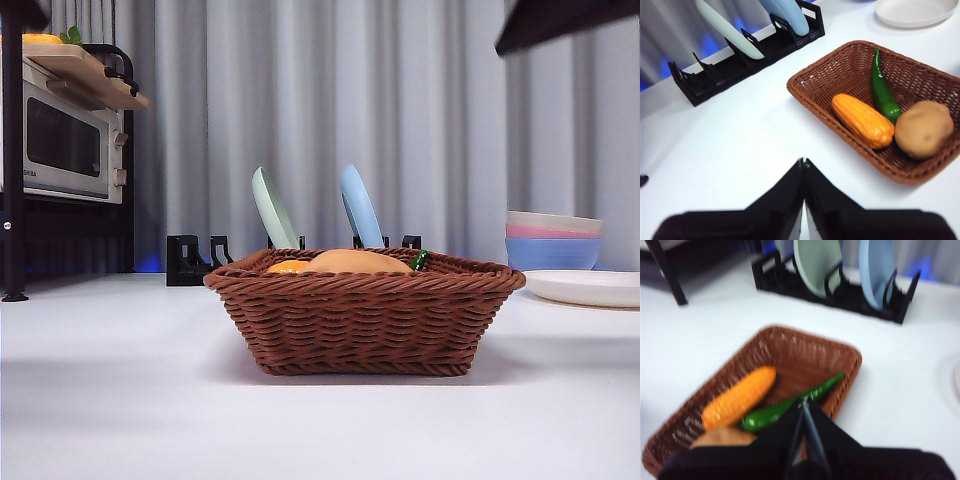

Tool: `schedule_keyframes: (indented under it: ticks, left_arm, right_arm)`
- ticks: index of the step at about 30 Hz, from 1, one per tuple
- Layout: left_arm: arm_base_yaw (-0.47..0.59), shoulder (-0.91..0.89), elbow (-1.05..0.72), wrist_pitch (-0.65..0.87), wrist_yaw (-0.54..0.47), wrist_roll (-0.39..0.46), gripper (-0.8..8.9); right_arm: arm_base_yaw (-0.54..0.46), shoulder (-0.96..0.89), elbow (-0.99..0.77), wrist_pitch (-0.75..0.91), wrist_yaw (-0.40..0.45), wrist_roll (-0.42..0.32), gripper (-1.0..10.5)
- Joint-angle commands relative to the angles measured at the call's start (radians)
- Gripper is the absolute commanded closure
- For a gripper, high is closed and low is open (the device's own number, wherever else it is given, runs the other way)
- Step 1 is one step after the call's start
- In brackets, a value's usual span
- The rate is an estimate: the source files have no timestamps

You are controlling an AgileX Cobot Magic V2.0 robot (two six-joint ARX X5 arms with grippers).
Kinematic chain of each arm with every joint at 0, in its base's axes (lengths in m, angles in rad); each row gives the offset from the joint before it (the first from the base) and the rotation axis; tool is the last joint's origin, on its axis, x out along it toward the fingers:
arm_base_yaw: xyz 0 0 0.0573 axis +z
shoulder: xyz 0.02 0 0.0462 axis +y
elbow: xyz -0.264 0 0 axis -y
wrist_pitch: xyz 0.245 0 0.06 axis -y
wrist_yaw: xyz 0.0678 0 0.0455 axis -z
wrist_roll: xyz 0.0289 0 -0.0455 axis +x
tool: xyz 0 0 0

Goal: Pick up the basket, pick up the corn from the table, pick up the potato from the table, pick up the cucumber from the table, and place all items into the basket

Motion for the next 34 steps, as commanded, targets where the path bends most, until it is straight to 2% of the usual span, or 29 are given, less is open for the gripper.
schedule_keyframes:
  ticks: [1,16,18,21,26,34]
  left_arm:
    - [0.001,-0.010,-0.006,0.008,0.003,-0.053,8.17]
    - [0.001,0.006,-0.006,-0.021,-0.001,-0.055,8.17]
    - [0.001,0.004,-0.008,-0.033,-0.012,-0.014,8.17]
    - [0.033,-0.068,-0.012,-0.073,-0.008,-0.039,8.17]
    - [0.184,-0.226,-0.071,-0.039,0.073,-0.080,8.17]
    - [0.500,-0.460,-0.322,0.175,0.106,-0.085,8.17]
  right_arm:
    - [-0.004,0.010,-0.010,-0.002,0.007,0.031,9.4]
    - [-0.013,0.010,-0.010,-0.005,0.006,0.032,9.4]
    - [-0.013,0.010,-0.010,-0.004,0.006,0.032,9.4]
    - [-0.013,0.010,-0.010,-0.005,0.006,0.032,9.4]
    - [-0.013,0.010,-0.010,-0.005,0.006,0.032,9.4]
    - [-0.013,0.010,-0.010,-0.005,0.006,0.032,9.4]
